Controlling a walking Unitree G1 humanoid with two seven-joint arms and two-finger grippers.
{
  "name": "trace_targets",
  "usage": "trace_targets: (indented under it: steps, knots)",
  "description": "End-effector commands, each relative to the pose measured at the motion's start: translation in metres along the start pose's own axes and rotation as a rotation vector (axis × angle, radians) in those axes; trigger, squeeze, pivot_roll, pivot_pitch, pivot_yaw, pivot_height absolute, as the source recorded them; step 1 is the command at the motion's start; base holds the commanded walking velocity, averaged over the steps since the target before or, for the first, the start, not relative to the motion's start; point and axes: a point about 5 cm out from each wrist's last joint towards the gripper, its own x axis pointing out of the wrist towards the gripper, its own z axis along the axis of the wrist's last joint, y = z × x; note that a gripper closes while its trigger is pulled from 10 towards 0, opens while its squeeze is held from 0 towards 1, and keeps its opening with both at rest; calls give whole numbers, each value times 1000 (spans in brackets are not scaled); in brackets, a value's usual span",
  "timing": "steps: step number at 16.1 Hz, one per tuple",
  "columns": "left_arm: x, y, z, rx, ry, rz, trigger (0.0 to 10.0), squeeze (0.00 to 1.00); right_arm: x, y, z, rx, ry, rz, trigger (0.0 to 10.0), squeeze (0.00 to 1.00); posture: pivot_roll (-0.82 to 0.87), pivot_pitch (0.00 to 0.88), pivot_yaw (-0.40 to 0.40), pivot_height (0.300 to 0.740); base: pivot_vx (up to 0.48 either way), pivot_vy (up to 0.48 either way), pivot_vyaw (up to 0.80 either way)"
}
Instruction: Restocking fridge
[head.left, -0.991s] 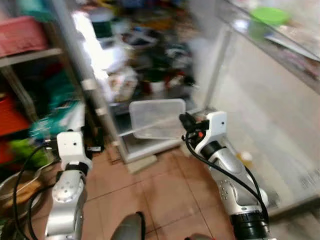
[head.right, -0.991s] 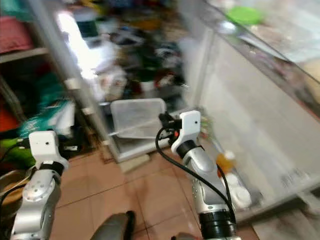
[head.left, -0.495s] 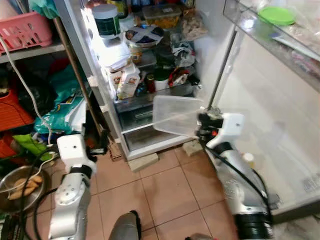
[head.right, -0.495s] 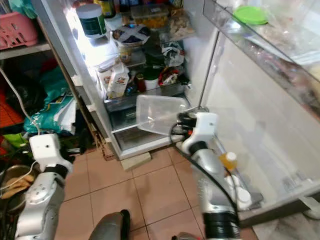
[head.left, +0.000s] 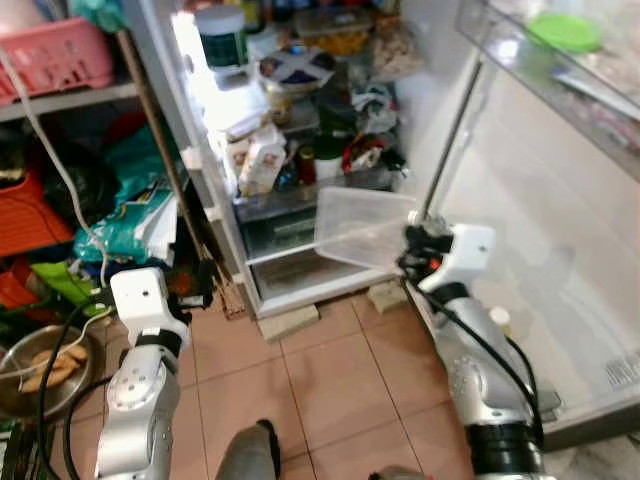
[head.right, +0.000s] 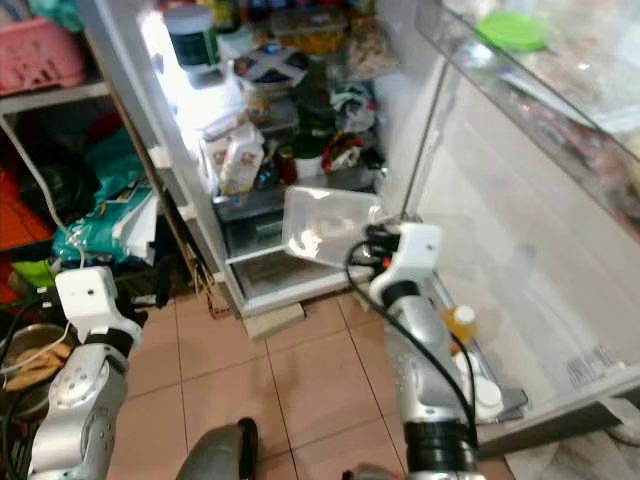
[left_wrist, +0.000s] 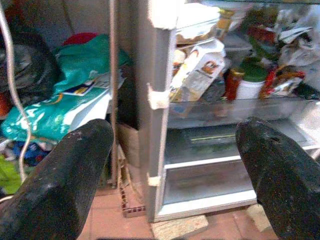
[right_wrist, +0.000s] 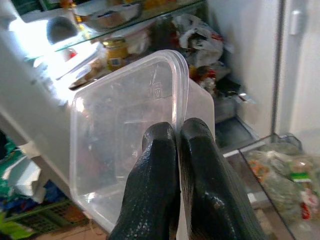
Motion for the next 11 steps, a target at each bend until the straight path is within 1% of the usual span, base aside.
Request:
trace_targets:
  steps: [1, 8, 11]
  knots:
    - [1, 1, 0, 2, 1, -4, 10000, 0, 1, -2, 0, -14, -2, -6, 10000, 0, 104, 107, 19, 740, 0, 0, 0]
    - [1, -1, -2, -3, 7, -6, 10000, 0, 3, -1, 1, -17, -3, -9, 10000, 0, 103, 103, 18, 740, 264, 0, 0]
    - [2, -1, -3, -4, 6, -8, 10000, 0, 3, 0, 1, -37, -11, 4, 10000, 0, 102, 104, 19, 740, 373, 0, 0]
